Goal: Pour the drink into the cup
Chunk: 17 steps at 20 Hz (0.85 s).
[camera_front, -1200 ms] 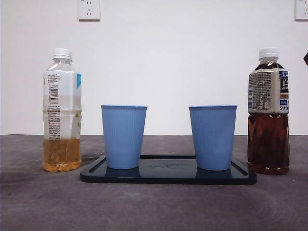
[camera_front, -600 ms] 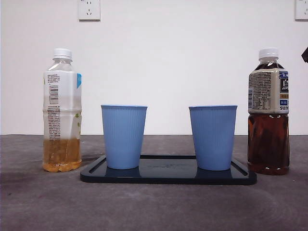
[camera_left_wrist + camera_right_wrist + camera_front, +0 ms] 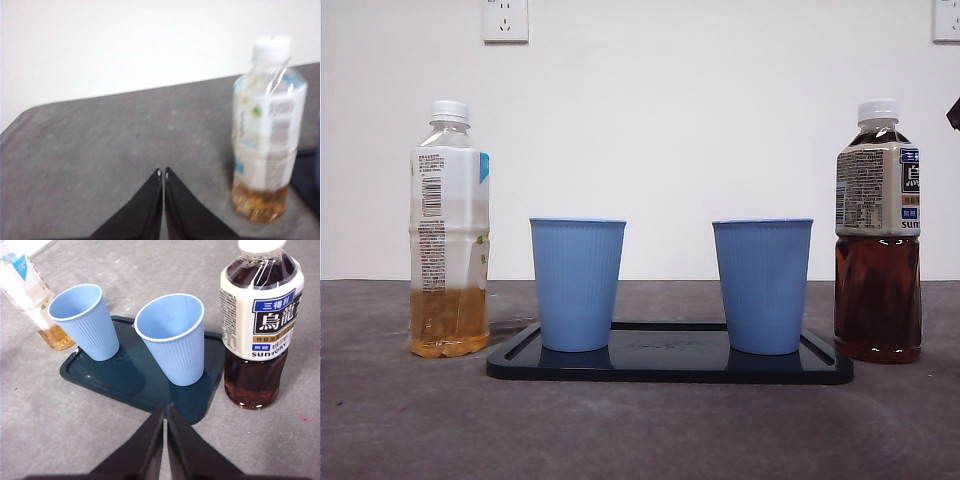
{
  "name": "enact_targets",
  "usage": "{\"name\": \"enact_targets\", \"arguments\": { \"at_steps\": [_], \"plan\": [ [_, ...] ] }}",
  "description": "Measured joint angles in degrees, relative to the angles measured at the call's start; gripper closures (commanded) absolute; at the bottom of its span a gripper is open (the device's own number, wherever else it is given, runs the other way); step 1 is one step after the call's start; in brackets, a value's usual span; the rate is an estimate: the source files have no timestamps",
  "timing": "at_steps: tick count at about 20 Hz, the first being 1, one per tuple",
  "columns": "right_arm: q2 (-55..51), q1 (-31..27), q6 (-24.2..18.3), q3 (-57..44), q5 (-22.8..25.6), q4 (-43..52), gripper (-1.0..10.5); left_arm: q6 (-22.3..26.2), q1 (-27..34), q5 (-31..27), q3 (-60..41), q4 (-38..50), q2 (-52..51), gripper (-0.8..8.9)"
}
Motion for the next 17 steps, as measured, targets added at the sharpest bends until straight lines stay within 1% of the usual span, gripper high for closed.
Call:
{"name": "enact_targets", "arguments": {
  "at_steps": [6,11,17],
  "plan": [
    [0.0,0.0,0.0,0.0,0.0,0.0,9.4,0.37,3.41,0.0,-5.6,-1.9,-5.6,8.07],
    [0.0,0.0,0.0,0.0,0.0,0.0,9.4,0.37,3.93,0.0,-6.49,-7.37,-8.63,8.07],
    [0.0,0.0,0.0,0.0,0.02,0.0,9.4,0.26,3.93,-0.02,-7.17,-5.9,-8.61,8.07]
  ]
}}
